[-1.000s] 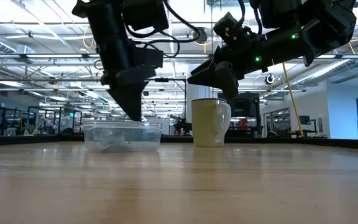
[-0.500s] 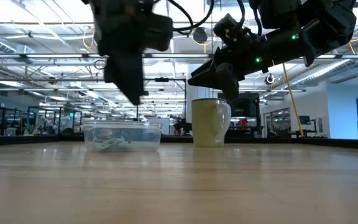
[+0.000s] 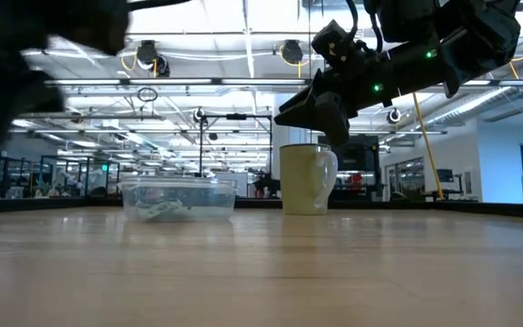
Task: Pick and place Stevia / Truvia into bins
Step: Put the white stevia packet into the bin
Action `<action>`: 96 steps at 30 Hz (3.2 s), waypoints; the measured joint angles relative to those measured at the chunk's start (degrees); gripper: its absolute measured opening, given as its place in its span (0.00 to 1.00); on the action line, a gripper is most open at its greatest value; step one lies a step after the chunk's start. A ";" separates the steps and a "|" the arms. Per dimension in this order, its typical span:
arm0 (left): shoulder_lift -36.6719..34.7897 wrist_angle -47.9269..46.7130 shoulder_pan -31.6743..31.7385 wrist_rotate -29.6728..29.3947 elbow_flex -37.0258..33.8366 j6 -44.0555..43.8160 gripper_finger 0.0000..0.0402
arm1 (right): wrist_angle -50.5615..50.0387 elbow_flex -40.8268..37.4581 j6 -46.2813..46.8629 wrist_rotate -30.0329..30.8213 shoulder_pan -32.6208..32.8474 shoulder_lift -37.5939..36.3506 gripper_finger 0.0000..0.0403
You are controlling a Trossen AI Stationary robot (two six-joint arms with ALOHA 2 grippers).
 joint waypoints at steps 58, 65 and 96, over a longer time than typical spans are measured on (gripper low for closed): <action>-4.28 -6.77 27.95 -10.75 -0.68 36.11 0.03 | 0.10 0.02 -2.54 -0.02 0.00 0.00 0.36; -4.28 -2.20 33.27 -9.81 -0.68 41.96 0.02 | 0.00 0.02 -2.54 -0.02 0.00 0.00 0.36; -1.25 4.56 36.46 -12.02 -0.66 47.97 0.32 | -8.28 0.58 -4.32 3.60 9.35 -2.89 0.36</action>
